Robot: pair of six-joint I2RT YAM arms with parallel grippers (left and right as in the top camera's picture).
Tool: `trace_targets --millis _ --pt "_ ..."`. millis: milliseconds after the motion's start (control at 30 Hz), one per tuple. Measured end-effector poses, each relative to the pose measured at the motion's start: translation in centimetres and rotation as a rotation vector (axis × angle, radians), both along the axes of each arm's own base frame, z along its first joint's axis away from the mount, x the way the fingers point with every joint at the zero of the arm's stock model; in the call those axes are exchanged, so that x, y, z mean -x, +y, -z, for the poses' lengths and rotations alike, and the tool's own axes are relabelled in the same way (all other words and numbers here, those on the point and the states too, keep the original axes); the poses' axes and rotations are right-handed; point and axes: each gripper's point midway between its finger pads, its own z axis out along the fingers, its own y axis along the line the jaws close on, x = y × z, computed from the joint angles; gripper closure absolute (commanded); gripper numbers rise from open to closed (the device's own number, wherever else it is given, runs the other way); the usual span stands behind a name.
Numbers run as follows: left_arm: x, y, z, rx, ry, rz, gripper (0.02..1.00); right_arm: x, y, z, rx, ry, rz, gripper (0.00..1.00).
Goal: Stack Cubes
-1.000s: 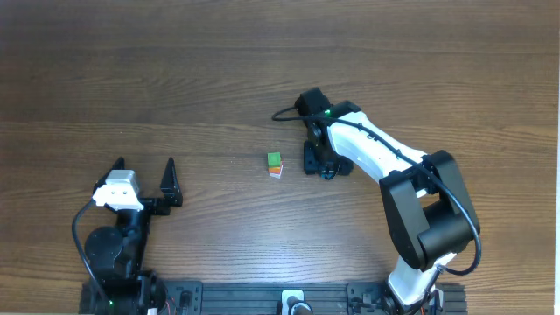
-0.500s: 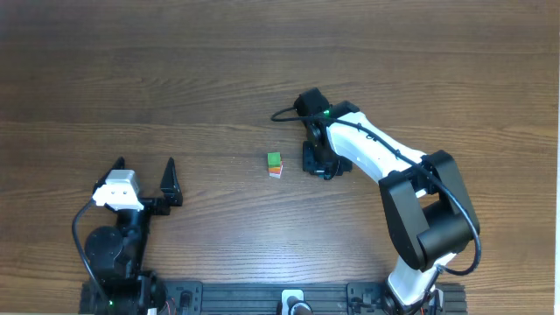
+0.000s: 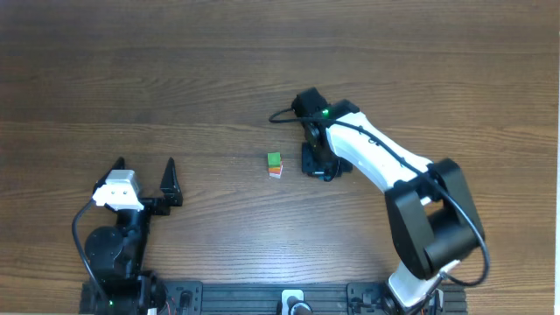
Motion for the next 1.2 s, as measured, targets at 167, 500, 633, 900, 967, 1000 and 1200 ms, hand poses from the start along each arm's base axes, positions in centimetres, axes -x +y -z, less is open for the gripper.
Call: trace_targets --millis 167,500,633,900,967,1000,1200 --pt "0.0 0.0 0.0 0.0 0.0 0.0 0.02 -1.1 2.2 -5.6 -0.055 -0.098 -0.042 0.893" --pt "0.0 0.0 0.0 0.0 0.0 0.0 0.018 -0.1 7.1 -12.3 -0.096 -0.196 -0.135 0.923" --pt "0.0 0.0 0.0 0.0 0.0 0.0 0.018 0.7 8.2 -12.4 -0.098 -0.196 -0.144 0.947" --pt "0.0 0.0 0.0 0.0 0.0 0.0 0.02 0.6 9.3 -11.0 -0.079 -0.163 -0.138 0.947" --pt "0.0 0.0 0.0 0.0 0.0 0.0 0.018 0.5 9.4 -10.1 -0.067 -0.148 -0.133 0.945" --pt "0.0 0.0 0.0 0.0 0.0 0.0 0.018 0.4 9.5 -9.9 -0.065 -0.145 -0.132 0.945" --pt "0.0 0.0 0.0 0.0 0.0 0.0 0.02 0.1 9.8 -9.5 -0.067 -0.146 -0.123 0.947"
